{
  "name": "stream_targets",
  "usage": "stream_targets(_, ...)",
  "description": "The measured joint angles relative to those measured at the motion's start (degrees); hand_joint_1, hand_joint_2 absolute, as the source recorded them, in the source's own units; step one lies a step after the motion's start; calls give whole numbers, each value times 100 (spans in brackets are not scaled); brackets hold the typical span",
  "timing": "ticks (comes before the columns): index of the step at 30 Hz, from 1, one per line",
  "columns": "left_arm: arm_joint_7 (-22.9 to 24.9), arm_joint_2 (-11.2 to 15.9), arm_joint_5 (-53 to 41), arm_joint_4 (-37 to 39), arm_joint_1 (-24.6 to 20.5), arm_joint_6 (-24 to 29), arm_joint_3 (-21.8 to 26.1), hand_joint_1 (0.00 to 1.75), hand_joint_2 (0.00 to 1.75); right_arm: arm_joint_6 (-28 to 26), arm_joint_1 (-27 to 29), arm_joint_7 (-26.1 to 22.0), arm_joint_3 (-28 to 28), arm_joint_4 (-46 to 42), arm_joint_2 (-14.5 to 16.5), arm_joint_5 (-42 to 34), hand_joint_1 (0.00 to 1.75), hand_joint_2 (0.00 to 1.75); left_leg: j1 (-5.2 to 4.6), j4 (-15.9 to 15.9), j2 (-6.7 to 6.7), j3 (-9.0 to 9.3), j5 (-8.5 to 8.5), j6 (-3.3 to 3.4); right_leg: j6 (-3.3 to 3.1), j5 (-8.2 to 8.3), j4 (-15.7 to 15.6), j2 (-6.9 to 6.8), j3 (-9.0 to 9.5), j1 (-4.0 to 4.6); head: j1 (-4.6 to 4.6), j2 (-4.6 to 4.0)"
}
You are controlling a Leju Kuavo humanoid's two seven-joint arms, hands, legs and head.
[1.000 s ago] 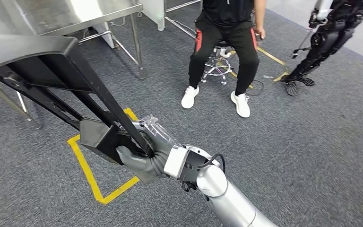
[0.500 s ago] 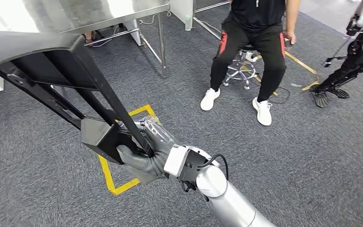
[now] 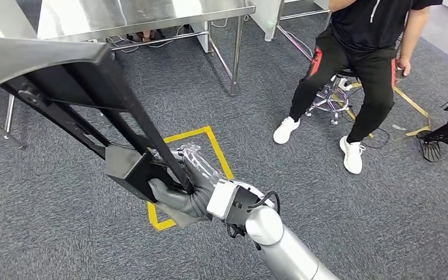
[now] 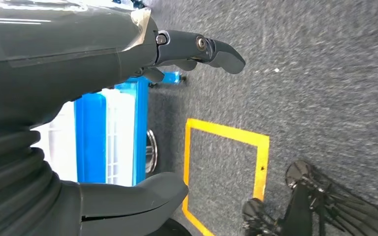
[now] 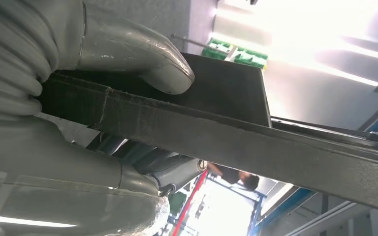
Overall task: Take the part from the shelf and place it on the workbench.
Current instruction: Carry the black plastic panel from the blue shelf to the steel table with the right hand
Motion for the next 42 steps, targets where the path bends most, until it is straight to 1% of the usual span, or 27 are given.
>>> stream_targets(2, 0, -15, -13, 1, 0, -8, 2, 0, 175, 3, 3, -2, -32, -21, -1, -17, 175, 175, 1, 6, -61, 12, -3, -20, 83, 367, -826, 47, 351, -31, 1, 0)
stream_targets(3, -1, -20, -19, 1, -1, -9, 2, 0, 175, 3, 3, -4, -49, -36, 1, -18, 175, 175, -8, 14, -84, 11, -8, -44, 80, 516, -1188, 80, 517, -36, -1, 0)
stream_targets(4, 0, -21, -23, 1, 0, -11, 2, 0, 175, 3, 4, -5, -64, -47, 2, -19, 175, 175, -20, 22, -99, 2, -12, -71, 57, 613, -1429, 110, 625, -42, -2, 0)
stream_targets(5, 0, -19, -25, 1, 1, -14, 2, 0, 175, 3, 6, -7, -75, -55, 3, -20, 175, 175, -30, 32, -106, -9, -19, -69, 20, 651, -1515, 132, 659, -43, -3, 0)
stream_targets(6, 0, -17, -28, 1, 2, -19, 3, 0, 175, 3, 10, -8, -83, -60, 5, -20, 175, 175, -35, 38, -105, -15, -22, -57, -12, 671, -1524, 129, 664, -37, -7, 0)
stream_targets(8, 0, -21, -32, 1, 4, -34, 4, 0, 175, 2, 14, -7, -98, -65, 6, -19, 175, 175, -25, 30, -89, -10, -15, -14, -37, 687, -1528, 131, 658, -26, -7, 0)
stream_targets(12, -1, -32, -56, 1, 5, -50, 4, 0, 175, -9, 17, -1, -129, -69, 6, -11, 175, 175, -11, -12, -75, 14, 11, -54, -75, 698, -1526, 134, 657, -4, -9, 0)
stream_targets(18, -1, -26, -95, 1, 5, -59, 5, 0, 175, -28, 33, 2, -139, -69, 6, 4, 175, 175, -21, -1, -74, 4, 0, -62, -74, 696, -1528, 133, 656, -22, -8, 0)
stream_targets(20, 0, -26, -97, 1, 3, -63, 5, 0, 175, -42, 35, 3, -149, -76, 9, 16, 175, 175, -37, -7, -73, 0, -16, -48, -65, 693, -1548, 133, 659, -31, -8, 0)
stream_targets(22, 1, -30, -103, 0, 0, -67, 6, 0, 175, -59, 36, 7, -163, -101, 11, 25, 175, 175, -10, -94, -67, 50, 9, -30, -44, 665, -1526, 121, 641, -21, -5, 0)
stream_targets(23, 1, -32, -107, 0, -1, -68, 7, 0, 175, -66, 35, 8, -169, -112, 11, 28, 175, 175, 8, -141, -60, 84, 29, -20, -39, 600, -1414, 111, 588, -16, -3, 0)
stream_targets(24, 0, -36, -111, 0, -1, -69, 8, 0, 175, -72, 36, 8, -174, -119, 7, 29, 175, 175, 26, -178, -52, 115, 47, -13, -39, 487, -1183, 101, 475, -17, -1, 0)
stream_targets(26, -1, -37, -115, 1, -2, -73, 9, 0, 175, -78, 53, 9, -184, -119, -8, 38, 175, 175, 25, -183, -41, 124, 44, -3, -34, 177, -433, 93, 96, -42, -2, 0)
stream_targets(27, -2, -36, -116, 1, -1, -78, 10, 0, 175, -79, 71, 10, -189, -119, -19, 43, 175, 175, 26, -180, -40, 122, 40, -6, -9, 74, -100, 92, -85, -58, -2, 0)
stream_targets(28, -2, -36, -119, 1, 0, -93, 13, 0, 175, -80, 87, 11, -194, -118, -28, 51, 175, 175, 31, -176, -44, 122, 33, -13, 36, 55, 59, 91, -180, -77, -2, 0)
stream_targets(29, -2, -35, -122, 1, 1, -110, 15, 0, 175, -83, 96, 11, -198, -117, -36, 59, 175, 175, 41, -168, -52, 124, 23, -29, 100, 133, -20, 89, -156, -98, -2, 0)
stream_targets(30, -2, -35, -127, 1, 1, -132, 17, 0, 175, -85, 100, 12, -201, -117, -37, 68, 175, 175, 56, -153, -64, 129, 7, -53, 172, 285, -330, 89, -12, -122, -1, 0)
stream_targets(31, -2, -34, -131, 1, 1, -151, 19, 0, 175, -89, 99, 12, -202, -118, -36, 76, 175, 175, 69, -126, -77, 131, -16, -89, 235, 459, -769, 93, 198, -150, -1, 0)
stream_targets(32, -2, -24, -135, 0, 1, -161, 23, 0, 175, -92, 98, 15, -202, -119, -31, 85, 175, 175, 71, -95, -91, 128, -47, -135, 254, 591, -1142, 103, 393, -154, -1, 0)
stream_targets(33, -2, -13, -138, -1, 2, -167, 28, 0, 175, -96, 97, 17, -202, -119, -25, 90, 175, 175, 69, -69, -101, 122, -74, -179, 226, 675, -1395, 113, 528, -156, -2, 0)
stream_targets(34, -2, -2, -138, -1, 4, -169, 35, 0, 175, -101, 96, 21, -201, -119, -15, 93, 175, 175, 65, -52, -108, 119, -92, -218, 167, 704, -1508, 122, 590, -146, -5, 0)
stream_targets(35, -2, 8, -139, -2, 8, -168, 41, 0, 175, -107, 96, 25, -201, -119, -4, 97, 175, 175, 65, -56, -112, 120, -100, -251, 89, 699, -1495, 126, 594, -120, -7, 0)
stream_targets(36, -1, 9, -139, -2, 10, -166, 45, 0, 175, -112, 94, 26, -202, -120, 6, 97, 175, 175, 76, -62, -112, 128, -104, -279, 22, 703, -1490, 123, 593, -120, -9, 1)
stream_targets(38, 0, 8, -139, -2, 11, -161, 47, 0, 175, -118, 92, 28, -202, -132, 34, 101, 175, 175, 98, 72, -37, 63, -182, -326, -85, 690, -1497, 115, 623, -127, -13, 1)
stream_targets(39, 0, 9, -139, -2, 10, -159, 48, 0, 175, -117, 92, 28, -202, -140, 47, 102, 175, 175, 103, 307, 17, -56, -292, -341, -134, 677, -1504, 106, 647, -134, -16, 1)
stream_targets(40, -1, 11, -139, -2, 11, -158, 48, 0, 175, -118, 94, 28, -202, -146, 56, 103, 175, 175, 105, 662, 75, -244, -437, -346, -175, 656, -1507, 96, 669, -128, -20, 0)
stream_targets(42, -1, 18, -139, -2, 16, -150, 49, 0, 175, -120, 111, 29, -202, -150, 60, 104, 175, 175, 105, 1449, 121, -695, -693, -350, -234, 608, -1506, 72, 707, -97, -22, 0)
